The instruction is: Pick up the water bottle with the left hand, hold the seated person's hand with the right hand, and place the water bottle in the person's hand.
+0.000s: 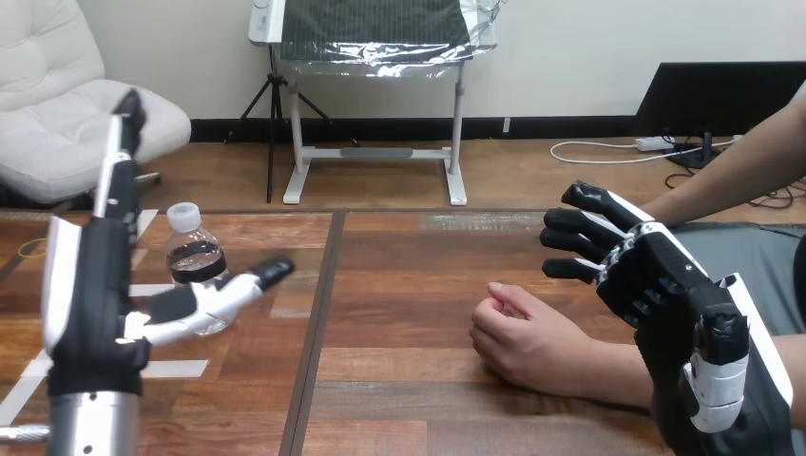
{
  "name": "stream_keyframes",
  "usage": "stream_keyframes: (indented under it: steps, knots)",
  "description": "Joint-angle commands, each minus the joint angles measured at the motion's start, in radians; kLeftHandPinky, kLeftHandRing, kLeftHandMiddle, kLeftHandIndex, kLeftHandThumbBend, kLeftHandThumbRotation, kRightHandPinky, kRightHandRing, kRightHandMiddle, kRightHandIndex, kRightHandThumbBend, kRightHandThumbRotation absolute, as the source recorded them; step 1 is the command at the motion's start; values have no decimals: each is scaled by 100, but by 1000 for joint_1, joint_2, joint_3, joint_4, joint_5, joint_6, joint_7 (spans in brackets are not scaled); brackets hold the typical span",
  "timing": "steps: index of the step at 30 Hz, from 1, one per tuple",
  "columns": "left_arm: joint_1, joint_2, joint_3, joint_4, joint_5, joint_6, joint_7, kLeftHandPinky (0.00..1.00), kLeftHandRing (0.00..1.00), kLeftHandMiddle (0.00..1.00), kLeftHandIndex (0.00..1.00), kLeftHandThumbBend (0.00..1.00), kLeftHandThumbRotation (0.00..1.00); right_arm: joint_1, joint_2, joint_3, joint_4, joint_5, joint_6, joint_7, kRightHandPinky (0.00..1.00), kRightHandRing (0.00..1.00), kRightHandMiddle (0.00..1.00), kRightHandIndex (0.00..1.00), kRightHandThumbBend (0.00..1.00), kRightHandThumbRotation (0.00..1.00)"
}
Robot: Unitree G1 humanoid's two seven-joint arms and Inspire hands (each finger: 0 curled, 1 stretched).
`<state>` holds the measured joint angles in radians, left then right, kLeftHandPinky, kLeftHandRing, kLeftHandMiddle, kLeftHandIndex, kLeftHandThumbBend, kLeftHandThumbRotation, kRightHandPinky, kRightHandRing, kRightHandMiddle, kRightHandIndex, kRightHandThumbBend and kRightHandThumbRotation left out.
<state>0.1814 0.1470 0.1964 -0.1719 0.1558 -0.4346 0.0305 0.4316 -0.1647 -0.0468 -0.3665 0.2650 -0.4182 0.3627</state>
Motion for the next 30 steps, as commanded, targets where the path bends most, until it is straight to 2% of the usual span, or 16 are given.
stream_keyframes:
  steps: [1,14,21,30]
  knots:
    - [-69,26,22,20,23,22,29,100,100,100,100,100,18,-41,-1,-5,-27,-5,-11,-9,73,80,80,84,100,100]
    - [-121,61,46,73,44,87,63,99,100,100,100,100,29,-45,2,-3,-19,0,-14,-9,72,79,80,83,100,100]
    - [-151,71,49,93,39,141,65,100,100,100,100,100,29,-43,2,-4,-20,-1,-11,-10,71,79,80,83,100,100]
    - [-202,90,54,164,19,155,59,100,100,100,100,100,26,-44,0,-3,-21,7,-7,-6,71,79,80,83,100,100]
